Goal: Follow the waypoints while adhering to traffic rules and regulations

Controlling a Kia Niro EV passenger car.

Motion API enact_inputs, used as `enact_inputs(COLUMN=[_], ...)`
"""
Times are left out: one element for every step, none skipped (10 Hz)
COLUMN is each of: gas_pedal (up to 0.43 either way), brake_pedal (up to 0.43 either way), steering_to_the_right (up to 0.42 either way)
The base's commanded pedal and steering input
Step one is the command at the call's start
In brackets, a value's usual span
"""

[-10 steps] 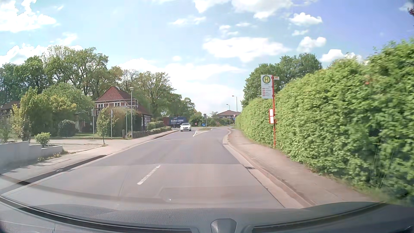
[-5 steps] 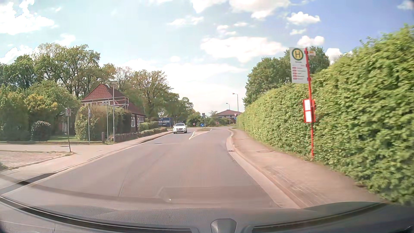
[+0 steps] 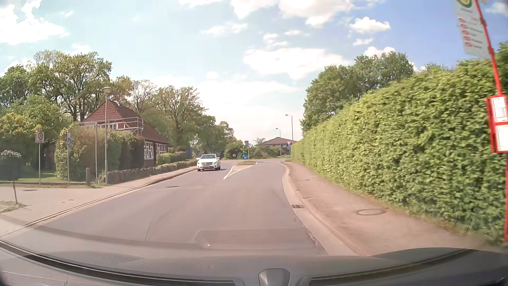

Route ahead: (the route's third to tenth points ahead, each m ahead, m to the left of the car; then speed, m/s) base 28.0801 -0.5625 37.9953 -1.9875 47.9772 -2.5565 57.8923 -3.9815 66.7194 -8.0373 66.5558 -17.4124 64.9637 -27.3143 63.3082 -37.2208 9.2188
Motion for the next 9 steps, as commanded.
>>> enact_inputs(gas_pedal=[0.000,0.000,0.000,0.000,0.000,0.000,0.000,0.000,0.000], brake_pedal=[0.000,0.000,0.000,0.000,0.000,0.000,0.000,0.000,0.000], steering_to_the_right=[0.005,0.007,0.010,0.014,0.015,0.016,0.016,0.012,0.012])
